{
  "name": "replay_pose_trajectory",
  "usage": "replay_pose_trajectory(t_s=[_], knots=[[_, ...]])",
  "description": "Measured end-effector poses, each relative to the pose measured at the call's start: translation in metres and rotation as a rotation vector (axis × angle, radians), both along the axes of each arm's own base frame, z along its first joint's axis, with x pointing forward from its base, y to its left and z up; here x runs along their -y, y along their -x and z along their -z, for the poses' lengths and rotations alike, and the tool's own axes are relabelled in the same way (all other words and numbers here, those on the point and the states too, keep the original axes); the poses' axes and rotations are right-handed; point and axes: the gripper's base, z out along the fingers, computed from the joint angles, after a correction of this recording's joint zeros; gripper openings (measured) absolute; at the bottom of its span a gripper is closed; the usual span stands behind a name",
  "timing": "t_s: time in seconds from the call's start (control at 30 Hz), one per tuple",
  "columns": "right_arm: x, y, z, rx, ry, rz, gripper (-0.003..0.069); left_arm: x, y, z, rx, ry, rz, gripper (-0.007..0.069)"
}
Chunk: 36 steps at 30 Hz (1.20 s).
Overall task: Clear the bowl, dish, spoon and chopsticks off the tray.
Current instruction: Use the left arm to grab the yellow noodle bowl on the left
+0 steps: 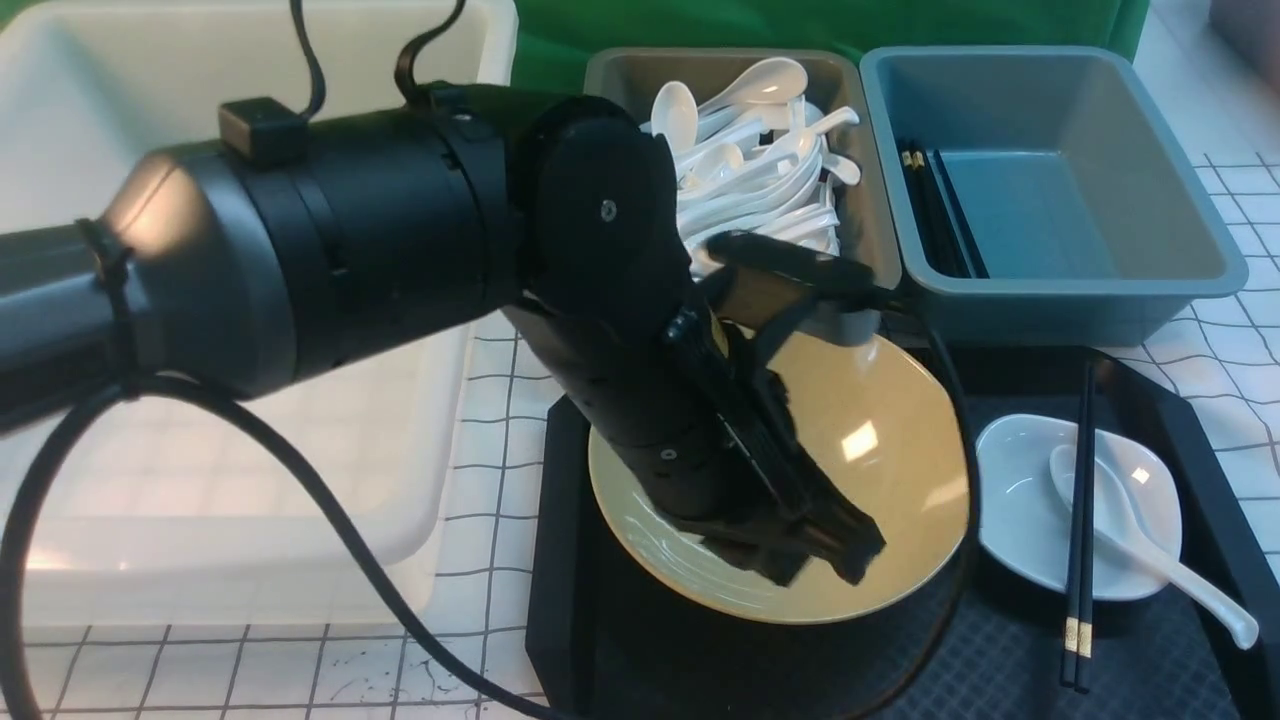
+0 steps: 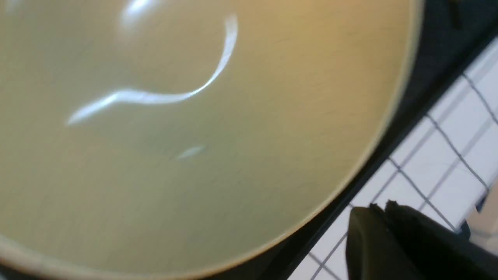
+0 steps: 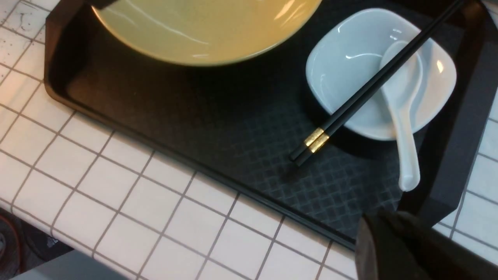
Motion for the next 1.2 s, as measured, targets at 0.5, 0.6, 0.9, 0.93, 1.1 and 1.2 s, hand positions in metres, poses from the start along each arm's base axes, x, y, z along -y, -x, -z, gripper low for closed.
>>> replay_pose_trajectory(t_s=[0.5,0.6,0.9,0.93,1.1,1.2], knots=[[0.0,-0.002,-0.002,0.037,0.006,-0.009,0.0047,0.034,-0.009,0.046,0.223,-0.04,0.331,0.0652],[0.0,-0.002,-0.002,0.039,0.008,-0.011,0.0047,0.042,-0.012,0.056,0.289,-0.062,0.353,0.0651],[0.0,-0.002,-0.011,0.086,0.0,-0.007,0.0047,0.044,-0.025,0.089,0.3,-0.202,0.262,0.0649],[0.0,-0.002,-0.014,0.095,-0.001,-0.007,0.0047,0.043,-0.026,0.09,0.308,-0.208,0.259,0.0648],[0.0,0.0,-0.025,0.139,-0.003,-0.011,0.0047,0.044,-0.027,0.092,0.307,-0.211,0.248,0.0629],[0.0,0.001,-0.03,0.157,0.002,-0.02,0.0047,0.045,-0.027,0.095,0.293,-0.213,0.245,0.0551]])
